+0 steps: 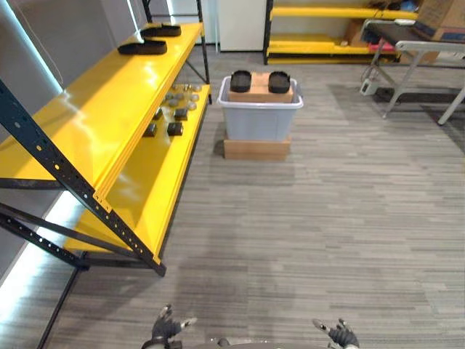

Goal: Walk over and take plastic housings, then place them on the shelf

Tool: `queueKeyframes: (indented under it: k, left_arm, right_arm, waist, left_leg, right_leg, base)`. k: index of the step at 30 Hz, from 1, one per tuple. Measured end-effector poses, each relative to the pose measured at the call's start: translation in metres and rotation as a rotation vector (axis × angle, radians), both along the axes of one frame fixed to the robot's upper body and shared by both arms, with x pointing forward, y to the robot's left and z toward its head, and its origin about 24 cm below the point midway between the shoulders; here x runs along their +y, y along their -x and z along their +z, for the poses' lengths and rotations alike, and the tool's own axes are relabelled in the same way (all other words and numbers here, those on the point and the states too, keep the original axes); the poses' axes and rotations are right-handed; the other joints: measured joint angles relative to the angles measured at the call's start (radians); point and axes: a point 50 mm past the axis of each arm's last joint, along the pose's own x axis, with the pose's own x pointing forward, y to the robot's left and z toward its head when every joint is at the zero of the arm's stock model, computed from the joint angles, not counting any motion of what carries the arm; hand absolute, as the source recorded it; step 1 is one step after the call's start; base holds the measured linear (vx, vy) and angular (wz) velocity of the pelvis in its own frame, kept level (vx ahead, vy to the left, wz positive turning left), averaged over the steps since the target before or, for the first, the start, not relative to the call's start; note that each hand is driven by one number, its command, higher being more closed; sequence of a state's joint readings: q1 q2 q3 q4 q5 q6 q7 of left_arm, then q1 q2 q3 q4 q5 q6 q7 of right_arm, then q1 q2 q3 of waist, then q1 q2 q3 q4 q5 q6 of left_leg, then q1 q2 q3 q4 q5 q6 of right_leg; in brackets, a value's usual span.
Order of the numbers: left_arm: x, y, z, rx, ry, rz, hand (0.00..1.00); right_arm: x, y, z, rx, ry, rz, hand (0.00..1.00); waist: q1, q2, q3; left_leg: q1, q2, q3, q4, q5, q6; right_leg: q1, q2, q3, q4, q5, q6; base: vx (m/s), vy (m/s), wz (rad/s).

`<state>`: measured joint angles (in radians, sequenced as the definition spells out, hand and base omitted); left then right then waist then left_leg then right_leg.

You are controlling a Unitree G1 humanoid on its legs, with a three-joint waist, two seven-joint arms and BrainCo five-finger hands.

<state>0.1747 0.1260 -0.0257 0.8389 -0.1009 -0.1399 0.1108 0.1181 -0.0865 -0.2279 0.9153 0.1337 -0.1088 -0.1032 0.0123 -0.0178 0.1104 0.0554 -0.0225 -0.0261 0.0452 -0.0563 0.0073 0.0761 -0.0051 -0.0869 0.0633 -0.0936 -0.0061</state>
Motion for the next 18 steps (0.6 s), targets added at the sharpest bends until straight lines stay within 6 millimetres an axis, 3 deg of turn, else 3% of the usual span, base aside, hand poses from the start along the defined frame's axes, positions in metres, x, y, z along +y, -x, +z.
queueKeyframes:
  k: [7, 14, 18]
  left_arm:
    - [0.007, -0.004, 0.005, -0.027, -0.027, 0.004, 0.00]
    - [0.005, -0.012, 0.011, -0.076, -0.024, -0.001, 0.00]
    - [0.005, -0.008, 0.012, -0.075, -0.025, 0.002, 0.00]
  right_arm:
    - [-0.017, -0.010, 0.010, -0.044, 0.049, 0.035, 0.00]
    - [-0.022, -0.012, 0.013, -0.051, 0.077, 0.060, 0.00]
    - [-0.022, -0.014, 0.015, -0.063, 0.080, 0.066, 0.00]
  waist:
    - [-0.001, 0.017, 0.013]
    - [-0.002, 0.029, 0.017]
    - [-0.009, 0.027, 0.016]
  left_leg:
    - [0.010, -0.006, -0.001, 0.006, -0.001, 0.000]
    - [0.008, -0.005, 0.000, 0.006, -0.017, 0.013]
    - [-0.016, -0.009, 0.004, 0.008, -0.023, 0.011]
  right_leg:
    - [0.017, -0.007, 0.004, -0.009, -0.001, 0.001]
    - [0.006, -0.007, 0.005, -0.012, -0.006, 0.010]
    - [-0.017, -0.011, 0.009, -0.014, -0.008, 0.021]
  base:
    - [0.03, 0.002, -0.01]
    - [-0.08, 0.006, -0.01]
    - [-0.04, 0.015, -0.02]
